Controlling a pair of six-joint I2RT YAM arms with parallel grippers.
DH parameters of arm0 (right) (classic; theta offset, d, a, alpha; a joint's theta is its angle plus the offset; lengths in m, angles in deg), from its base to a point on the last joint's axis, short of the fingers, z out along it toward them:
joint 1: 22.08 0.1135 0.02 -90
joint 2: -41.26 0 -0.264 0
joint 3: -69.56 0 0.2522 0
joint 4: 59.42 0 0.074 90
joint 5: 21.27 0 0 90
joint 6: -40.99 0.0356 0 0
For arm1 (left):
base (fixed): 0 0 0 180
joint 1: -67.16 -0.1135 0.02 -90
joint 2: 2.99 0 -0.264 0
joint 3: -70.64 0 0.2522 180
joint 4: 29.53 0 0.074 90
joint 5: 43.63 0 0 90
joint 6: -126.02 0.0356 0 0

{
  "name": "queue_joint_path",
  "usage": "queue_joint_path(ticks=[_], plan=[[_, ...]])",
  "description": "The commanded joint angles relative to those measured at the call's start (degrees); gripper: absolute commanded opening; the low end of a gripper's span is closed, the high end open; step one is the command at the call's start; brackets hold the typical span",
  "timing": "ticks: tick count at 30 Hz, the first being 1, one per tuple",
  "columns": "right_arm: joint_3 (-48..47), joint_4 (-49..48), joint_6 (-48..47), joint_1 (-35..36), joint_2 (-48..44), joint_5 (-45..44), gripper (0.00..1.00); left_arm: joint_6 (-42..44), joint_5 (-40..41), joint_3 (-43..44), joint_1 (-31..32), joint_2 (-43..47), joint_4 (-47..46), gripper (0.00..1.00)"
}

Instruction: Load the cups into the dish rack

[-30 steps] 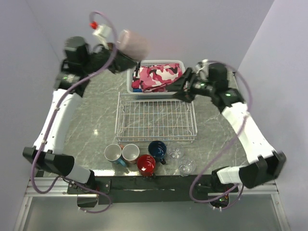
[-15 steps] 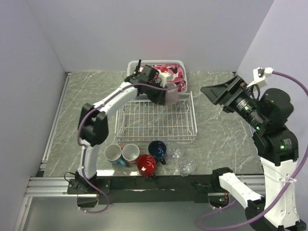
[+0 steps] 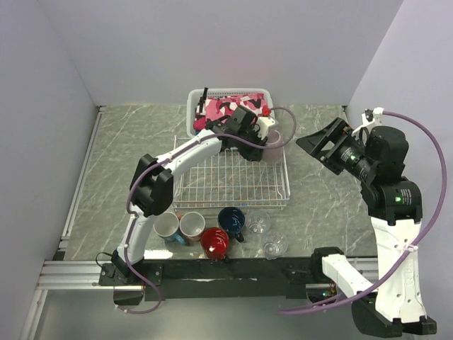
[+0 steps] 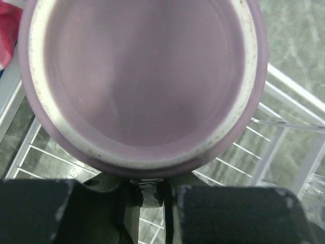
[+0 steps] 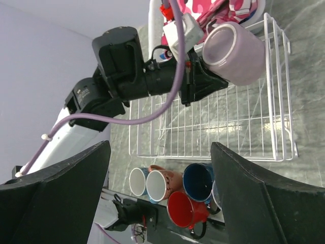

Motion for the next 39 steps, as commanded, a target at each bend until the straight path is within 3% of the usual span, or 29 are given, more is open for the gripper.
queue_joint_path(ticks=[1, 9, 20, 26, 29, 30, 31, 34, 39], plan=[[0.69, -0.90, -1.27, -2.12, -0.82, 2.95, 0.87, 2.86, 2.34, 0.05, 1.29, -0.12, -7.93, 0.01], [0.95, -0.64, -1.01, -2.56, -1.34, 3.65, 0.87, 5.50, 6.73, -6.28, 1.64, 0.49, -10.39, 0.01], [2.36, -1.25, 0.04, -3.18, -1.69, 5.41, 0.87, 5.59, 8.14, -5.58, 2.35, -2.49, -10.49, 0.01], [2.89, -1.43, 0.40, -3.18, -2.05, 5.94, 0.86, 5.85, 8.58, -7.07, 2.52, -1.79, -10.13, 0.29], [3.15, -0.82, -0.04, -3.18, -1.87, 5.59, 0.86, 5.94, 8.49, -8.22, 2.52, 0.31, -9.87, 0.49], [3.33, -0.55, -0.30, -3.18, -1.70, 5.33, 0.87, 5.94, 8.41, -8.57, 2.52, 1.02, -9.70, 0.64], [3.94, -0.29, -0.65, -3.18, -1.52, 5.24, 0.87, 6.20, 8.23, -8.57, 2.52, 1.81, -9.35, 0.71], [6.04, 0.42, -0.84, -3.18, -2.04, 4.80, 0.86, 8.74, 6.82, -6.65, 2.70, 4.71, -6.10, 0.82], [13.96, -0.73, -0.91, -3.18, -4.07, 6.64, 0.82, 8.06, 4.81, -0.23, 1.12, 10.68, -0.21, 0.84]])
